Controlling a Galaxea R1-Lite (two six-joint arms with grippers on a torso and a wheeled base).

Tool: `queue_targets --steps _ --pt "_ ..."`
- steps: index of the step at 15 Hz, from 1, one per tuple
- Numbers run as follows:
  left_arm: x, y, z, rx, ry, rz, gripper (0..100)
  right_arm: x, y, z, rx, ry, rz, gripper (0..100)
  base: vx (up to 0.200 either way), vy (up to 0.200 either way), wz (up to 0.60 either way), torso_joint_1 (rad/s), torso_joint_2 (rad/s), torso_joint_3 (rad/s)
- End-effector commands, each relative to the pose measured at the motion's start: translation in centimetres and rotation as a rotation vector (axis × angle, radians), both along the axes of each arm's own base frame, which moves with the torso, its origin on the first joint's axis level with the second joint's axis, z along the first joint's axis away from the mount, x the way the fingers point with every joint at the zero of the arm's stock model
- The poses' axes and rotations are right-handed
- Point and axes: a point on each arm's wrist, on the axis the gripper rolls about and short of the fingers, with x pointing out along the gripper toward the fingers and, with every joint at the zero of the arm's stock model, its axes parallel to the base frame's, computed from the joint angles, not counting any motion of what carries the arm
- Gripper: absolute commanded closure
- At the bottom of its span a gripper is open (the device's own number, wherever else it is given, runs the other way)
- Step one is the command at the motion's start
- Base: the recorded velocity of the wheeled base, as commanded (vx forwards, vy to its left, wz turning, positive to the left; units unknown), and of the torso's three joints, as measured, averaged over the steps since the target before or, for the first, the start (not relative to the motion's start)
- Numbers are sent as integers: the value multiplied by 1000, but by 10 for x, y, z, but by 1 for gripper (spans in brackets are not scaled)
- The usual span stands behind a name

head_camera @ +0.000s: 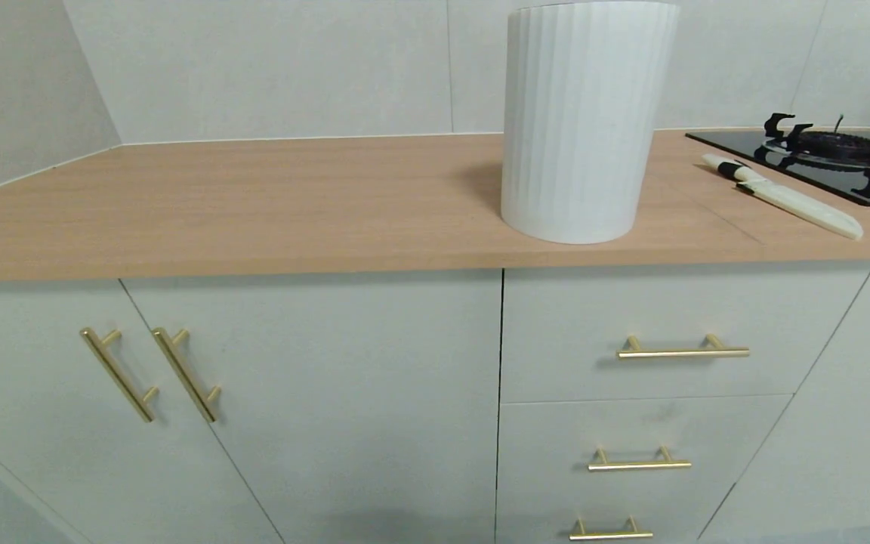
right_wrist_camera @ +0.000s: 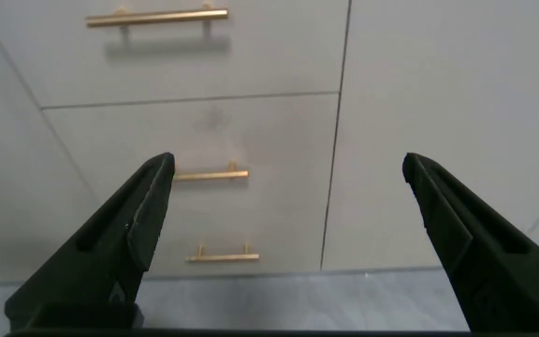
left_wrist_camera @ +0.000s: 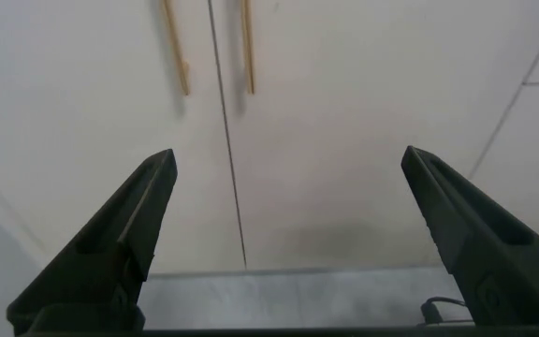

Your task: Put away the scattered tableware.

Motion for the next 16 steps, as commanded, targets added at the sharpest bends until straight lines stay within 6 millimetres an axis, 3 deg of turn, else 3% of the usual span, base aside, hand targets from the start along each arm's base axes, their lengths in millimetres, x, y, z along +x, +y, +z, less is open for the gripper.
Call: queue_targets --steps 1,4,16 --pt "0 0 0 0 1 0 0 0 0 0 0 3 1 0 200 0 0 2 2 -2" --pt "0 0 0 0 1 0 0 0 0 0 0 3 1 0 200 0 0 2 4 4" --pt "0 0 0 2 1 0 0 0 0 0 1 3 1 0 0 -17 0 1 0 0"
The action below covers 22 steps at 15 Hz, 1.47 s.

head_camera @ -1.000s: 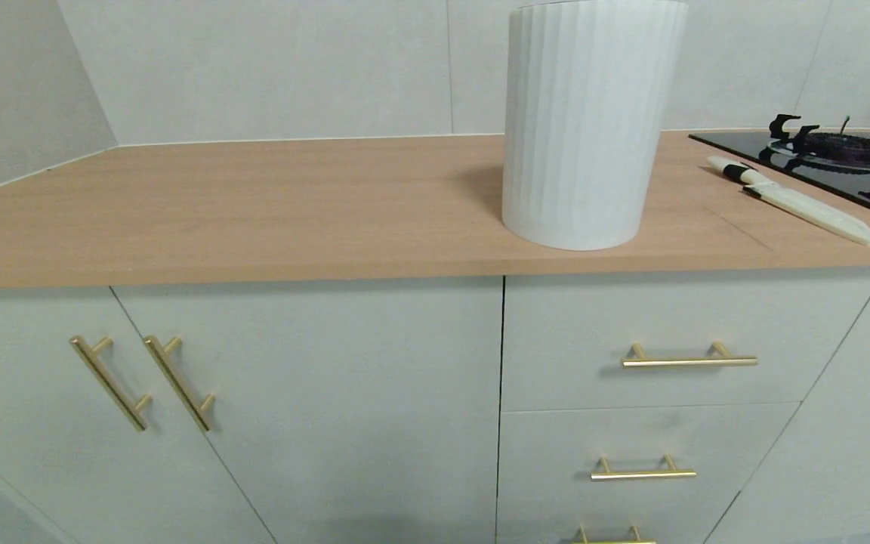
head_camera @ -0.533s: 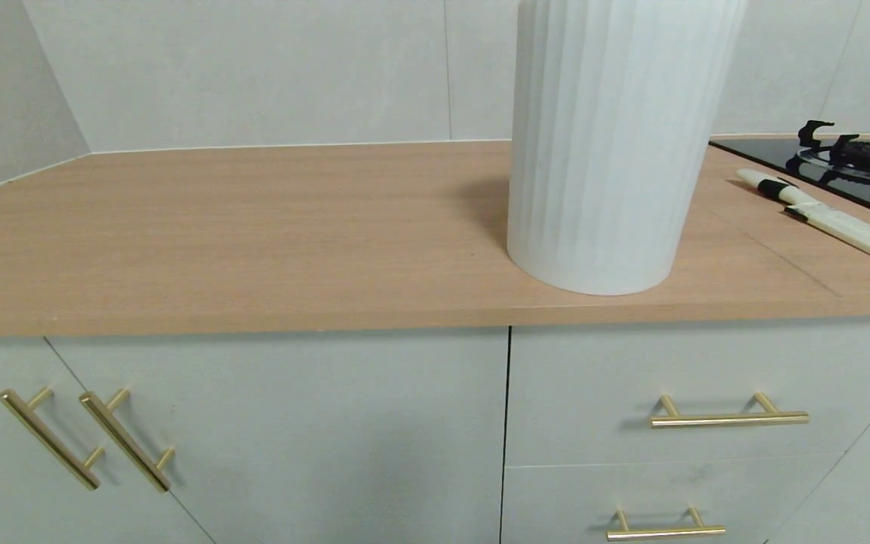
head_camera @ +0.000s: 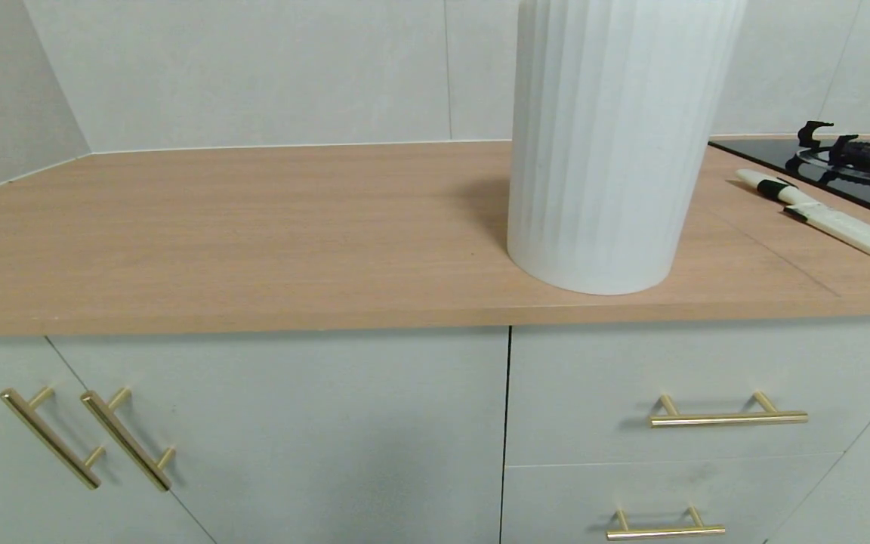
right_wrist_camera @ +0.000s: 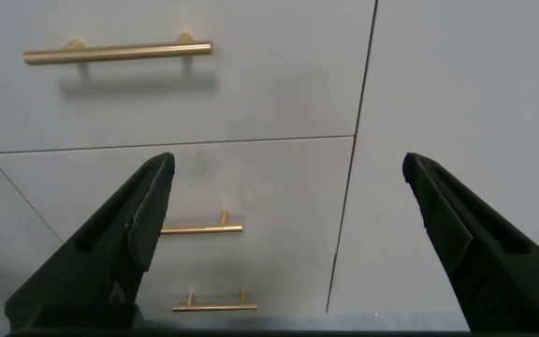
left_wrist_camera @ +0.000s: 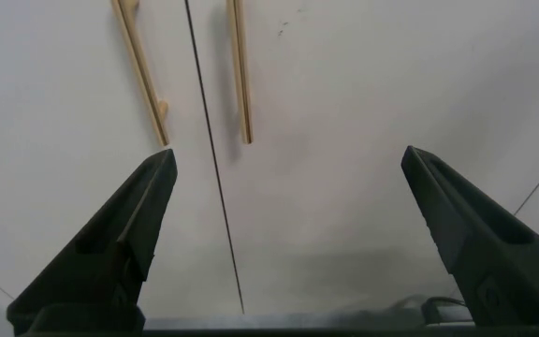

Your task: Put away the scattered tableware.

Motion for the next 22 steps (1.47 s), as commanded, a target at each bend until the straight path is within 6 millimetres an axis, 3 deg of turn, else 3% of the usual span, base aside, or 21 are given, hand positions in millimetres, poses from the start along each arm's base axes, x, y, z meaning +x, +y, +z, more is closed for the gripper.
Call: queue_targets --steps 1,8,22 --pt "0 0 0 0 0 0 0 0 0 0 0 2 0 0 0 -200 0 -2 2 2" --pt "0 0 0 -1 0 0 0 0 0 0 0 2 0 0 0 -200 0 2 4 3" --pt "0 0 0 -1 0 0 0 0 0 0 0 2 0 0 0 0 0 0 0 0"
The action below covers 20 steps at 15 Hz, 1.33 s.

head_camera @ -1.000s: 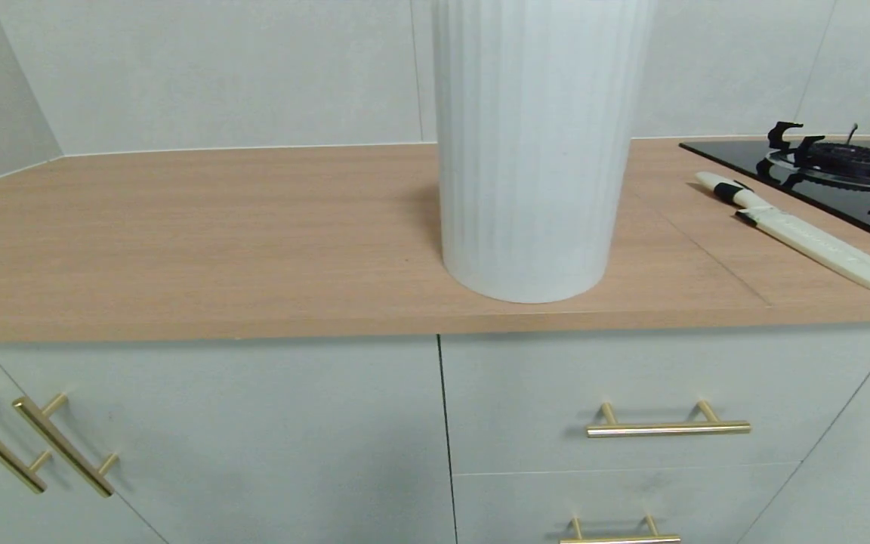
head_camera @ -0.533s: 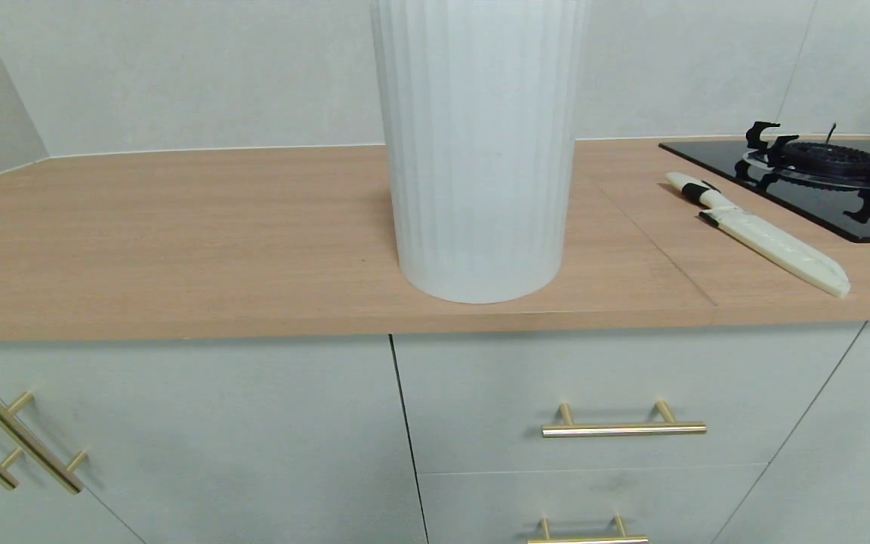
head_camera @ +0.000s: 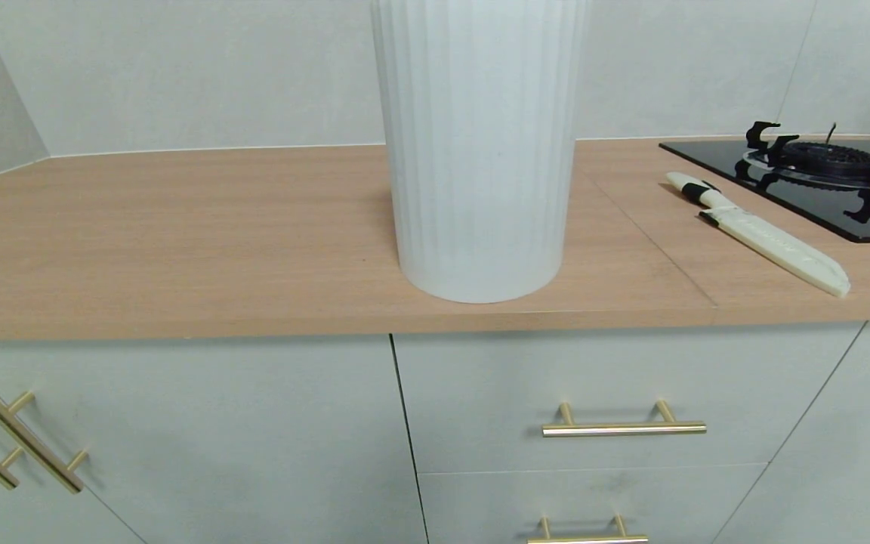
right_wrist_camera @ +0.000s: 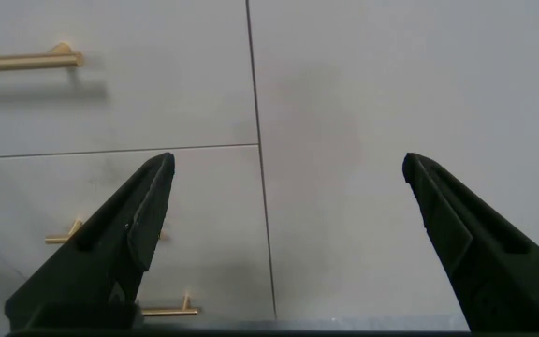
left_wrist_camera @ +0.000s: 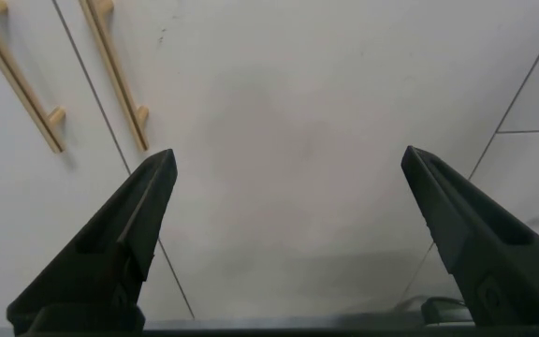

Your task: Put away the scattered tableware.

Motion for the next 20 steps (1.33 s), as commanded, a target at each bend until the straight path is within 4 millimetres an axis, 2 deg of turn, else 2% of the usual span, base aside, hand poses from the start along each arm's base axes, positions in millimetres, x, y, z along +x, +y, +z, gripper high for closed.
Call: queue_targets --steps 1,5,8,20 --pt "0 0 0 0 0 0 0 0 0 0 0 1 0 0 0 0 0 0 0 0" --pt "0 0 0 0 0 0 0 0 0 0 0 1 0 0 0 0 0 9 -32 -25" --pt "0 0 0 0 0 0 0 0 0 0 0 1 0 0 0 0 0 76 -242 -250" --pt "0 0 0 0 0 0 0 0 0 0 0 3 0 0 0 0 0 164 -483 -294"
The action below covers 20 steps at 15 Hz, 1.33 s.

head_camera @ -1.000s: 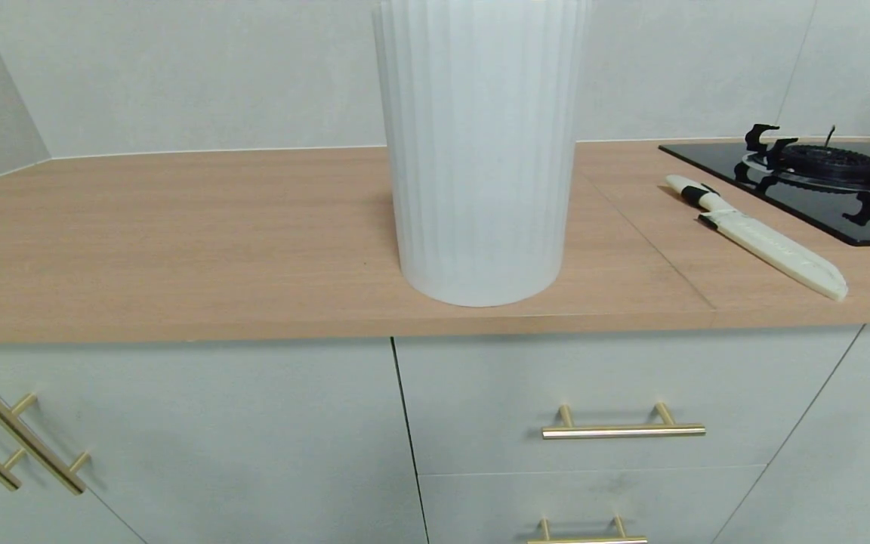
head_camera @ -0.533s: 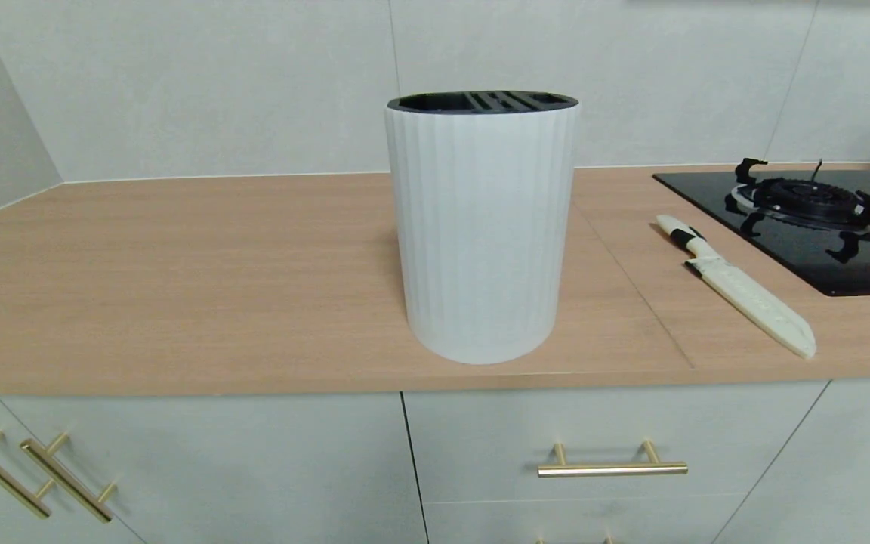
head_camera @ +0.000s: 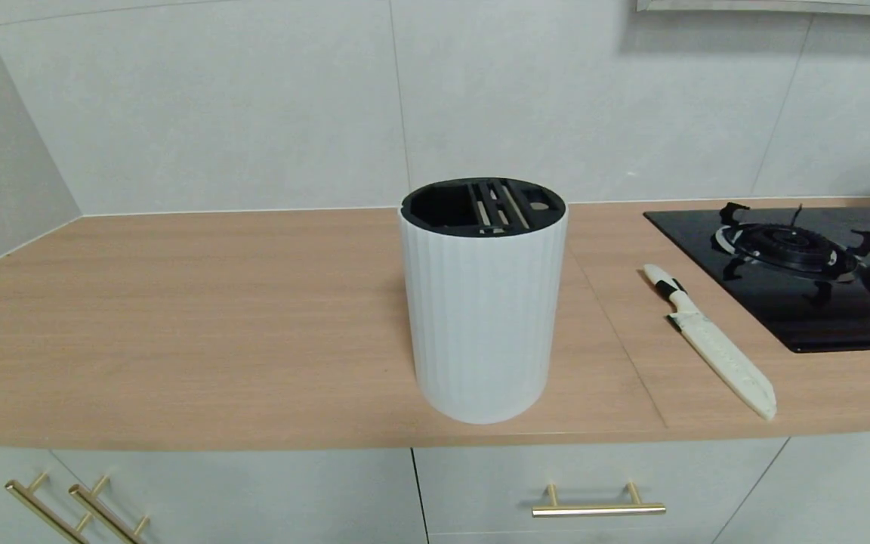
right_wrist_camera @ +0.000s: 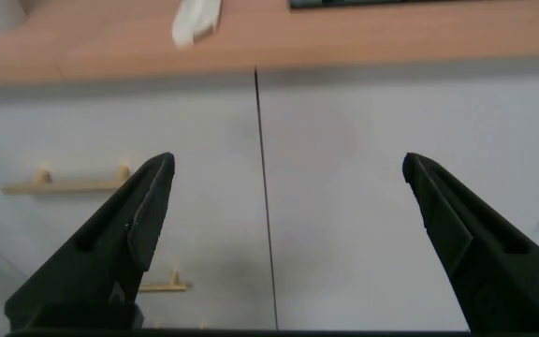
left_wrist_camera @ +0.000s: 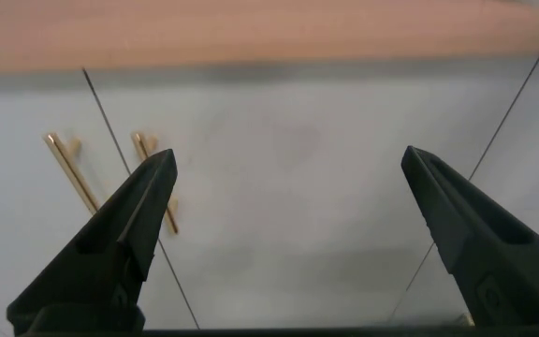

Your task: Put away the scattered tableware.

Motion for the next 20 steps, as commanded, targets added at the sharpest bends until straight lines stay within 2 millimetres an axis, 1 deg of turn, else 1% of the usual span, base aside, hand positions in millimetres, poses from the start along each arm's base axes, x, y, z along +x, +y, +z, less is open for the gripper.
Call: queue_targets --steps 1,10,20 --pt "0 0 0 0 2 0 0 0 0 0 0 0 1 0 0 0 0 203 -486 -286" --pt "0 0 0 0 2 0 0 0 0 0 0 0 1 0 0 0 0 229 -512 -287" --pt "0 0 0 0 2 0 0 0 0 0 0 2 1 0 0 0 0 260 -560 -300"
